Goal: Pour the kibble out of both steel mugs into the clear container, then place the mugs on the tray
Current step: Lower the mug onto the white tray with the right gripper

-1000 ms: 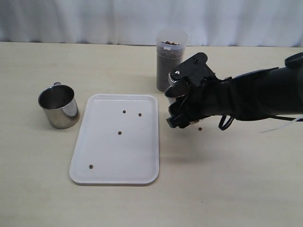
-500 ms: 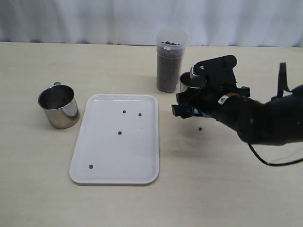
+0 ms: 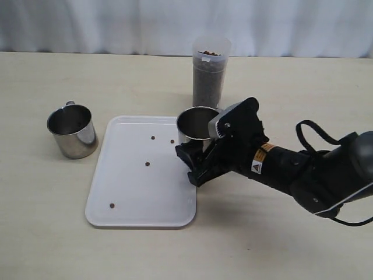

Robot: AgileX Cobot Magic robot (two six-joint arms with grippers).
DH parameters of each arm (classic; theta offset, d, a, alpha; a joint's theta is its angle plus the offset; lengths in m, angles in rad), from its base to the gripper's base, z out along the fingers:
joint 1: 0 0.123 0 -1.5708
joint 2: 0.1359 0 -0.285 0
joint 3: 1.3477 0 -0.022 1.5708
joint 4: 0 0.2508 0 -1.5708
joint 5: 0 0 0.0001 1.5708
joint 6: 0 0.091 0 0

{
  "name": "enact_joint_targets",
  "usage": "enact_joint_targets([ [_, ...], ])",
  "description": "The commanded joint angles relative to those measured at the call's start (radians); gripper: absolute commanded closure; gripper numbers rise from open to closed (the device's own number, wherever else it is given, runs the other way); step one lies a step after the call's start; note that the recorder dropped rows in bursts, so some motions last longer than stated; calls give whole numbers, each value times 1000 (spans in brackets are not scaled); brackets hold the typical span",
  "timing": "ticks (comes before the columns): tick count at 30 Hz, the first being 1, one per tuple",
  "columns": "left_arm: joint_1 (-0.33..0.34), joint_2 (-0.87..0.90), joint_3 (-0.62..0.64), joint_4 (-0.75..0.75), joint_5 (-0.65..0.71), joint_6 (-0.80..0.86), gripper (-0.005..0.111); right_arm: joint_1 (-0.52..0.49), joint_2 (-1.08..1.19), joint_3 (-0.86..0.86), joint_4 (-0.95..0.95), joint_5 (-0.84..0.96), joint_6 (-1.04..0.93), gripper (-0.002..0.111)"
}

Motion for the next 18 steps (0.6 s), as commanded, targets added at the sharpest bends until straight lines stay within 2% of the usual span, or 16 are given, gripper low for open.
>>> enact_joint_targets([
  [1,0,-3,3,-1,-8,-1,10,3,70,-48,-92,-71,36,103],
  [11,0,-3,3,-1,-8,-1,10,3,215,-198,-340,-71,89,103],
  [18,0,-3,3,-1,-8,-1,10,3,278,-267,-341,-69,89,103],
])
